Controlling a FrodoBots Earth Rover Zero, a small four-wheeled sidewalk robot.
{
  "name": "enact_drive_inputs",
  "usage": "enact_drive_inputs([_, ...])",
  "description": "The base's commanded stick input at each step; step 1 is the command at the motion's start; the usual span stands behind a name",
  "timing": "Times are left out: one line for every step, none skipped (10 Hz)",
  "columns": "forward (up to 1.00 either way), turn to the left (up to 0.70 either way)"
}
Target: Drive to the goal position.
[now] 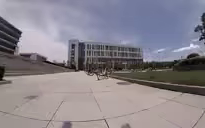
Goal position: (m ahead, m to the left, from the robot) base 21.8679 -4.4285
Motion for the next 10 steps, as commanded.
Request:
enact_drive_inputs([0.7,0.0])
enact_drive_inputs([0.7,0.0])
enact_drive_inputs([0.7,0.0])
enact_drive_inputs([0.7,0.0])
enact_drive_inputs([0.7,0.0])
enact_drive_inputs([0.7,0.0])
enact_drive_inputs([0.7,0.0])
enact_drive_inputs([0.7,0.0])
enact_drive_inputs([0.7,0.0])
enact_drive_inputs([0.7,0.0])
